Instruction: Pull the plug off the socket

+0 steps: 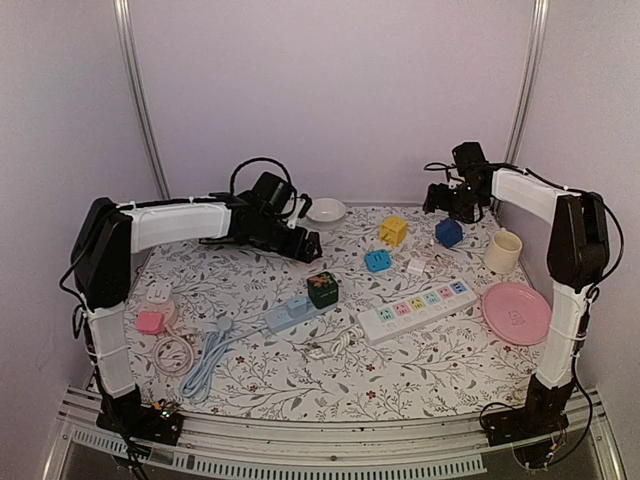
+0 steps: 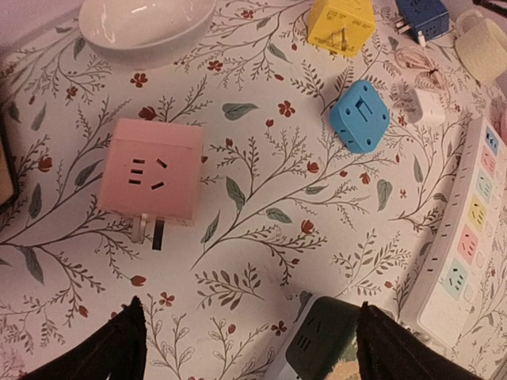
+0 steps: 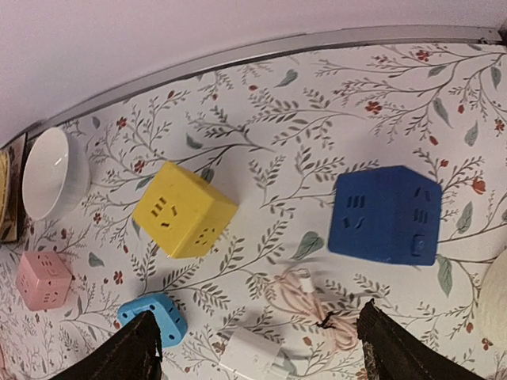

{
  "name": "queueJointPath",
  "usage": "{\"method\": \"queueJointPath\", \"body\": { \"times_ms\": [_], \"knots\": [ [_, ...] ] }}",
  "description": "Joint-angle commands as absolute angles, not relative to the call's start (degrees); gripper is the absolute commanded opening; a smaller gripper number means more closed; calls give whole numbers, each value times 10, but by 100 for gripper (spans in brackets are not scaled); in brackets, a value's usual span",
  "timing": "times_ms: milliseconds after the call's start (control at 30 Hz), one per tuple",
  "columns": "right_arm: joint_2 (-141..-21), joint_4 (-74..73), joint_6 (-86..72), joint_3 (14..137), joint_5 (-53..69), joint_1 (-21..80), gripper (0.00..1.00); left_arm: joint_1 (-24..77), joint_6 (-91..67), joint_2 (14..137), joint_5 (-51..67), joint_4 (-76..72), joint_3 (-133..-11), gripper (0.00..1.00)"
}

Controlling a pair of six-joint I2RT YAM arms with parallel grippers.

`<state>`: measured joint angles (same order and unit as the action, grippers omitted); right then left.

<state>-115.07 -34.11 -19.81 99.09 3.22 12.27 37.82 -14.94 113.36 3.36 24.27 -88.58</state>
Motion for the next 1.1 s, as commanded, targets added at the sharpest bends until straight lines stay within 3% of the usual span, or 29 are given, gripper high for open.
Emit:
{"method": "queueJointPath", "body": {
  "times_ms": [0,600,1067],
  "knots": [
    [-1113,-357,-171,963,10,197,88,370,-189,1080,15,219,-847,92],
    [-1098,-342,-176,920,5,452,87,368,-259,965,8,177,-659,92],
    [-1171,-356,-174,971,-20,521,86,410,-282,923,19,157,-587,92]
  ]
}}
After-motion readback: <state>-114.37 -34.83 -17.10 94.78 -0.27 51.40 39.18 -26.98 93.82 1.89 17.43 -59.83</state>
